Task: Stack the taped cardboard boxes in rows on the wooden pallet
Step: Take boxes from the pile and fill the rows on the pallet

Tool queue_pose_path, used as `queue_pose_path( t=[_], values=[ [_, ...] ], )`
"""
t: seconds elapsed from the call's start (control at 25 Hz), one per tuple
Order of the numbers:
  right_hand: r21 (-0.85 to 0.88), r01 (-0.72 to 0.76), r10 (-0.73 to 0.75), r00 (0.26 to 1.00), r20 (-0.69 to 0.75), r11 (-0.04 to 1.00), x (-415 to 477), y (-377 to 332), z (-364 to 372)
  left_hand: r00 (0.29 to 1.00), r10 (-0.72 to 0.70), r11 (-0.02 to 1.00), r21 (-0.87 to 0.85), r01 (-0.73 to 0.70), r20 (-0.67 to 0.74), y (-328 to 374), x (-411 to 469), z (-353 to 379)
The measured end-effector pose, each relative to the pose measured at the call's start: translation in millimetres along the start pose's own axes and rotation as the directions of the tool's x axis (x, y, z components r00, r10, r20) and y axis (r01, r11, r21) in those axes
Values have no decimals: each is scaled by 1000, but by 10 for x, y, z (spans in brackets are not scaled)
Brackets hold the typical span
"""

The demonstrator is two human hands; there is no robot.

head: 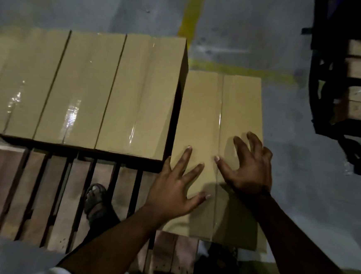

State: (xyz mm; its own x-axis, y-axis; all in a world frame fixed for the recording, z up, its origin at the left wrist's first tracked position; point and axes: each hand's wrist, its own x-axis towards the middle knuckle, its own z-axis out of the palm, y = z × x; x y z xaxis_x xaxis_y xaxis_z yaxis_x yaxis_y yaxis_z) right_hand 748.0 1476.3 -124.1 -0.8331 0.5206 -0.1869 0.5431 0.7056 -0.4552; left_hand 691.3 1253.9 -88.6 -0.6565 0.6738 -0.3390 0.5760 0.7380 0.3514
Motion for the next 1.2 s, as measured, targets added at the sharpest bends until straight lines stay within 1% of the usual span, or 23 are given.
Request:
queue_pose_path(
  t=[0.12,0.2,0.24,0.28,0.36,0.44,0.48,0.6,0.72,0.8,0.92,1.04,1.2],
  values=[
    [-3,33,-33,999,-30,999,485,-60,197,998,6,996,-84,-12,-66,-271,384,115],
    [27,20,-19,999,-41,999,801,-104,341,991,-53,990,-134,36,-124,-383,706,85],
    [44,20,-19,1000,-24,999,907,-95,422,988,-86,988,-137,68,-129,-424,863,60],
    [53,17,-18,1000,13,998,970,-68,513,989,-111,990,-103,101,-100,-473,1001,54],
    [46,-18,13,995,100,999,948,30,679,988,-147,989,30,145,48,-600,1142,136],
    [37,-35,29,988,154,999,749,134,808,972,-152,984,121,131,177,-754,1103,250],
    [26,-20,15,987,159,999,607,173,848,971,-132,983,155,101,200,-833,1057,284],
    [-105,72,-60,992,108,992,88,273,950,968,-68,980,200,19,240,-990,959,284],
    [-162,163,-136,976,168,973,-448,299,1037,961,-51,979,206,-6,271,-1055,943,224],
    [-178,199,-166,968,187,964,-652,321,1075,961,-51,979,205,-6,272,-1061,948,204],
    [-189,200,-164,968,191,961,-610,337,1124,962,-47,978,208,-11,271,-1076,947,223],
    [-204,228,-190,963,189,952,-453,374,1130,962,-16,965,255,-57,274,-1113,917,239],
    [-240,216,-174,967,184,947,-298,363,1094,958,14,955,280,-97,286,-1174,901,208]
  ],
)
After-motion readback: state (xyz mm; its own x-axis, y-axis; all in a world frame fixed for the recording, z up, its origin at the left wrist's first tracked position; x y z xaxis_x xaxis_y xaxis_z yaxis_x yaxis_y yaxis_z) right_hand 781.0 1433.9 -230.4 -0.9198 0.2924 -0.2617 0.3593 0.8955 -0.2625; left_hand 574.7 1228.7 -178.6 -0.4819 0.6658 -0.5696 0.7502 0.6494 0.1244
